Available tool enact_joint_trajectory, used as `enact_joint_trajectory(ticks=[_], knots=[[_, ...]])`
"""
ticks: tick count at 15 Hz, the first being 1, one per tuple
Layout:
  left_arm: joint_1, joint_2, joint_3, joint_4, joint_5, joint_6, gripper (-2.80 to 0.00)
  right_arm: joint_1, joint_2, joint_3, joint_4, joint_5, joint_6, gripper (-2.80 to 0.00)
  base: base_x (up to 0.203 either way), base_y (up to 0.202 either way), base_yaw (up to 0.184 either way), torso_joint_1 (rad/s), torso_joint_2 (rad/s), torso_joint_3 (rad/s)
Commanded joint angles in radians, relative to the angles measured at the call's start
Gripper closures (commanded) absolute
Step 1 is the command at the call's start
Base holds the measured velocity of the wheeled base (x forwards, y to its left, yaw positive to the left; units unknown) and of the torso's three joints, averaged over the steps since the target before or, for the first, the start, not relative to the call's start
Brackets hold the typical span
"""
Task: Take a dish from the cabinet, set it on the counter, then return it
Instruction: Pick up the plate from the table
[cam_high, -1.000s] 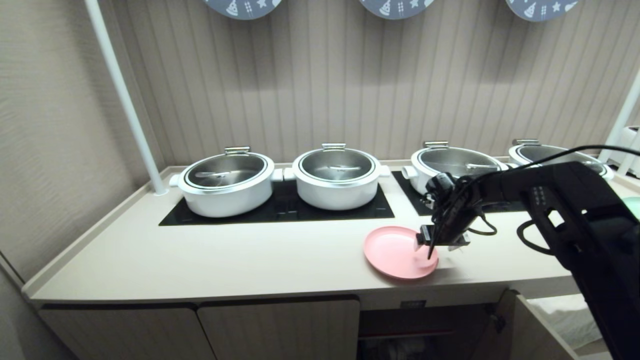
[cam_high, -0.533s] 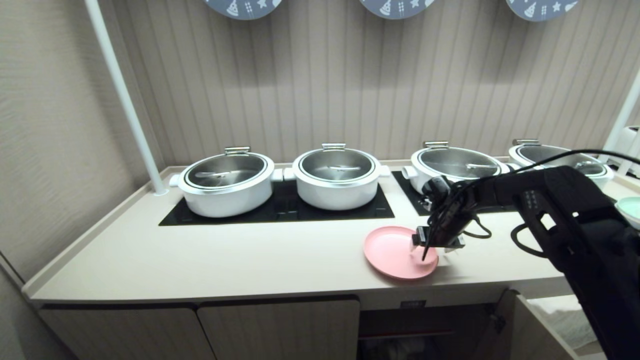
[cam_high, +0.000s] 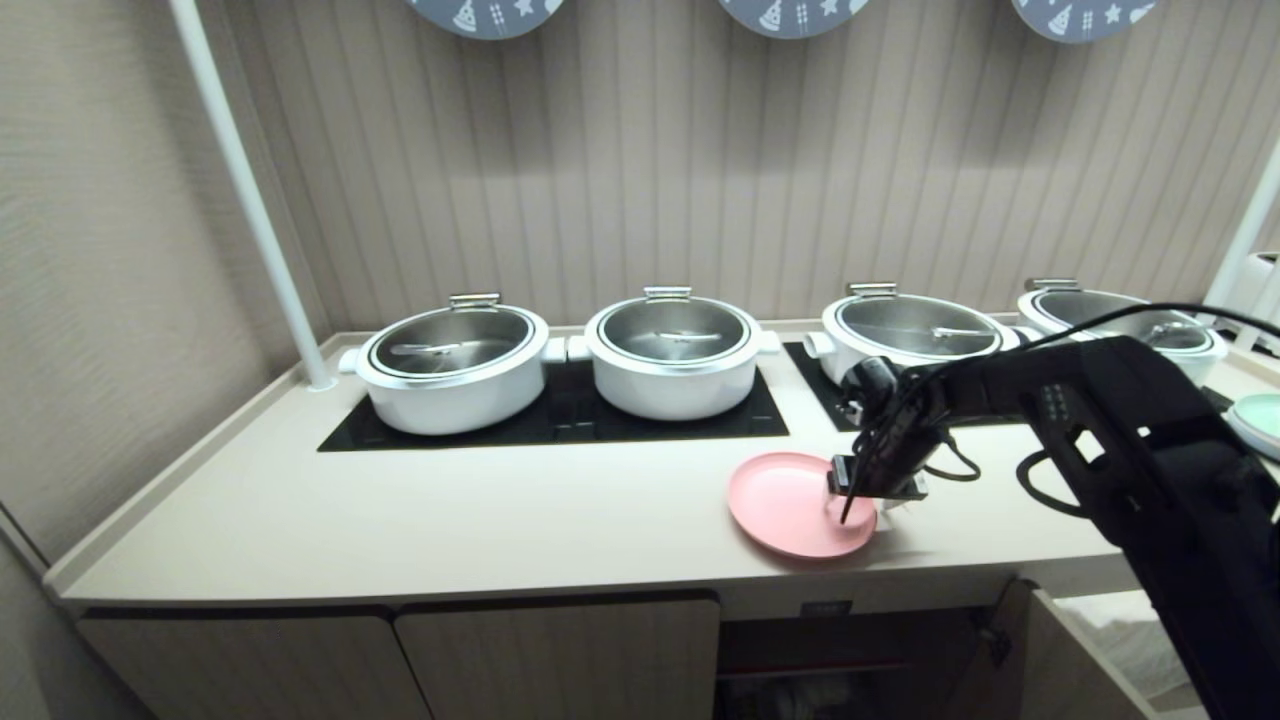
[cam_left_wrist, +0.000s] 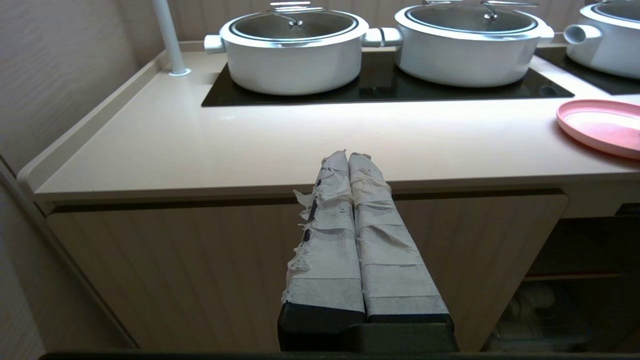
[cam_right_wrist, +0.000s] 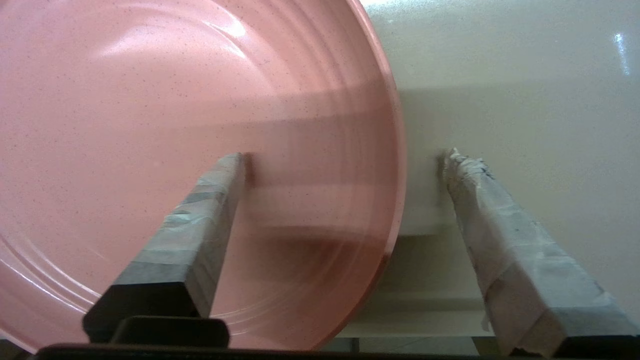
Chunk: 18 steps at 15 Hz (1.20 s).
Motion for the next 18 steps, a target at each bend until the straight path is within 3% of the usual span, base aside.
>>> enact_joint_trajectory(ticks=[1, 18], knots=[[0.0, 0.0, 0.0, 0.0, 0.0, -0.001, 0.0, 0.002, 0.001, 0.0, 0.003, 0.0, 0.001, 0.0, 0.0, 0.0, 0.0, 0.0, 0.0, 0.0], [0.0, 0.0, 0.0, 0.0, -0.001, 0.001, 0.0, 0.009, -0.002, 0.001, -0.033, -0.006, 0.001, 0.0, 0.0, 0.0, 0.0, 0.0, 0.0, 0.0]])
